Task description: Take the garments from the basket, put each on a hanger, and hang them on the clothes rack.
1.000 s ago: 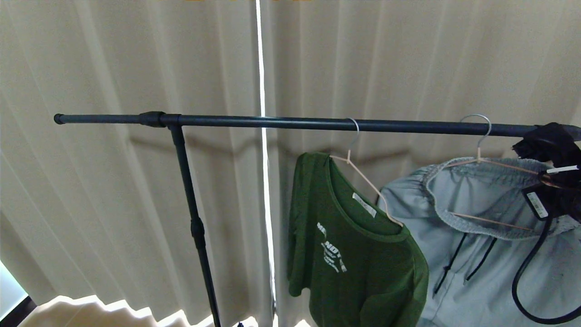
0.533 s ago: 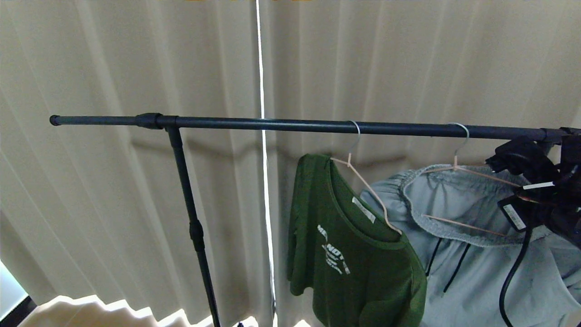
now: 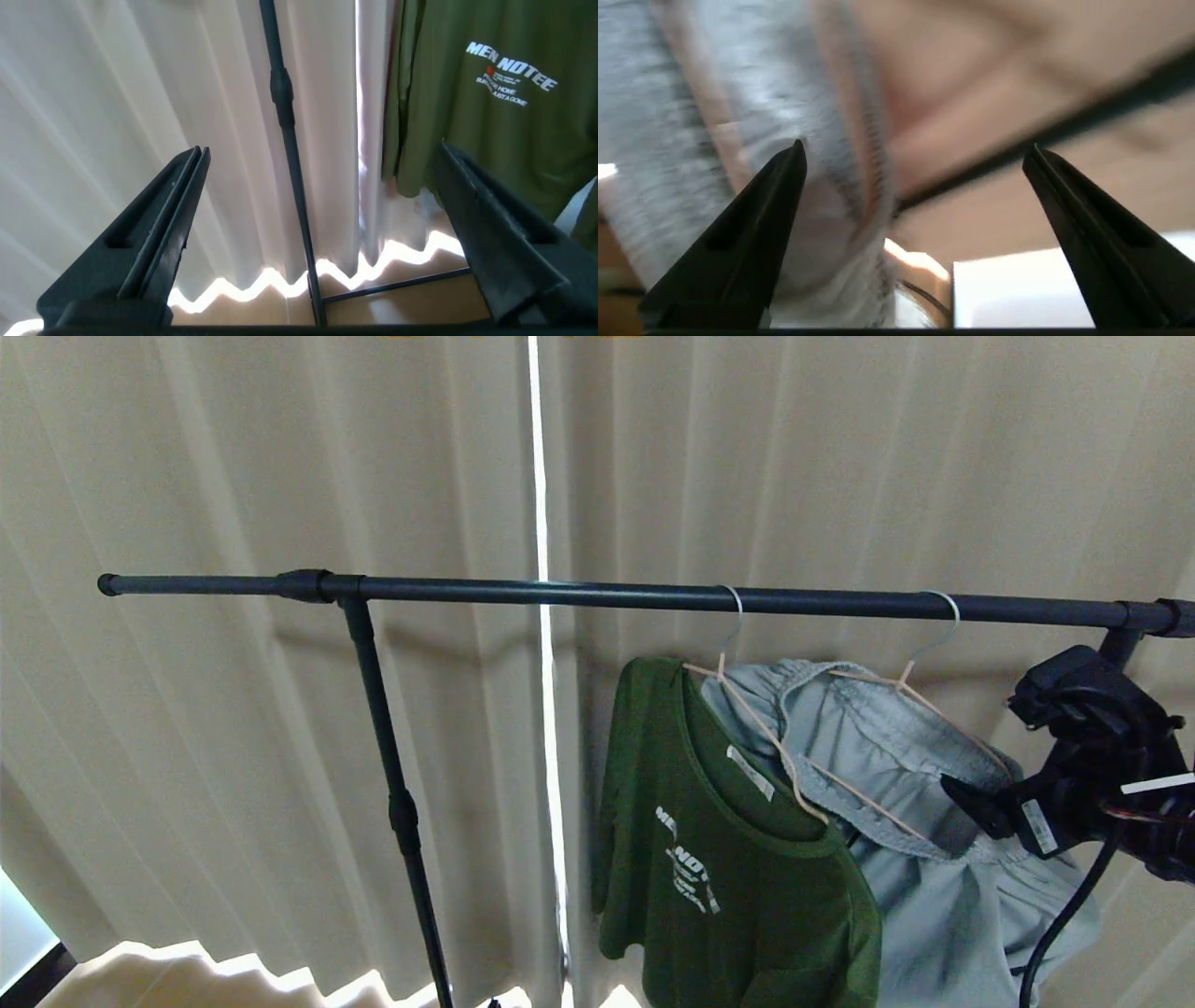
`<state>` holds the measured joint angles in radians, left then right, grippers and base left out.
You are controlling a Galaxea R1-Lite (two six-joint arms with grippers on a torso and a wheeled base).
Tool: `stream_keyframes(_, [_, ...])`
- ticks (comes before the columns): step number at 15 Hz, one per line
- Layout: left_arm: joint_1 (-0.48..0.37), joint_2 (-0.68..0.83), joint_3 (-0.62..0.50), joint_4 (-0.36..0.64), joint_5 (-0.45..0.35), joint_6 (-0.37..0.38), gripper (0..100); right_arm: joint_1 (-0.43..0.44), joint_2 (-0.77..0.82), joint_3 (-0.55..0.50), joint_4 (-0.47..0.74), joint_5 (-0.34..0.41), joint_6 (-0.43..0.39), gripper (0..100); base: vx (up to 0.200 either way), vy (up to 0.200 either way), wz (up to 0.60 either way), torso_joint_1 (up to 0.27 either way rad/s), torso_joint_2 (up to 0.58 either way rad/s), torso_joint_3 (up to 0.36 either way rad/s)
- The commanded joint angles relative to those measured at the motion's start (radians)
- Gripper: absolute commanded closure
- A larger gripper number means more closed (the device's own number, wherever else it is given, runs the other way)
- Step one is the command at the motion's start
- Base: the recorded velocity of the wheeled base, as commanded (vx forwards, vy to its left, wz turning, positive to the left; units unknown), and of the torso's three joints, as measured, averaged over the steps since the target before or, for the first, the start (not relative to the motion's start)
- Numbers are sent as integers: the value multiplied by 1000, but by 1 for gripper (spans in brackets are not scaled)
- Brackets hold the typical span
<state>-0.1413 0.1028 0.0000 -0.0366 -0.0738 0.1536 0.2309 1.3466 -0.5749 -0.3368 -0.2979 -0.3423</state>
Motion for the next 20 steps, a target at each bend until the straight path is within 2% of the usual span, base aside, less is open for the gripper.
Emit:
stream_keyframes(1, [0, 2, 0, 0, 0, -2, 0, -8, -55, 76, -99, 95, 48, 0, 0, 0, 0, 0, 0, 0])
stream_keyframes(3, [0, 2, 0, 0, 0, -9, 0, -13, -63, 158, -257, 148, 94, 0, 0, 0, 0, 0, 0, 0])
stream_keyframes(6, [0, 0, 0, 0, 3, -39, 0, -19, -145, 320, -536, 144, 118, 0, 0, 0, 0, 0, 0, 0])
stream_keyframes(7, [0, 0, 0, 1, 6, -51, 0, -36, -188, 359, -567, 141, 117, 0, 0, 0, 0, 0, 0, 0])
stream_keyframes(9, [0, 0, 0, 12, 5, -121, 0, -111, -346, 441, -531, 141, 111, 0, 0, 0, 0, 0, 0, 0])
stream_keyframes(10, [0, 0, 0, 23, 11, -155, 0, -176, -454, 474, -441, 140, 111, 0, 0, 0, 0, 0, 0, 0])
stream_keyframes(12, [0, 0, 0, 23, 12, -155, 0, -262, -642, 487, -189, 151, 114, 0, 0, 0, 0, 0, 0, 0])
stream_keyframes(13, [0, 0, 0, 23, 11, -155, 0, -271, -708, 484, -96, 151, 117, 0, 0, 0, 0, 0, 0, 0])
stream_keyframes(15, [0, 0, 0, 23, 11, -154, 0, -272, -1021, 477, 252, 151, 132, 0, 0, 0, 0, 0, 0, 0])
stream_keyframes(16, [0, 0, 0, 23, 11, -154, 0, -272, -1136, 474, 357, 151, 132, 0, 0, 0, 0, 0, 0, 0])
stream_keyframes(18, [0, 0, 0, 23, 11, -154, 0, -249, -1344, 478, 483, 146, 135, 0, 0, 0, 0, 0, 0, 0])
stream_keyframes(20, [0, 0, 0, 23, 11, -154, 0, -234, -1347, 489, 467, 146, 180, 0, 0, 0, 0, 0, 0, 0])
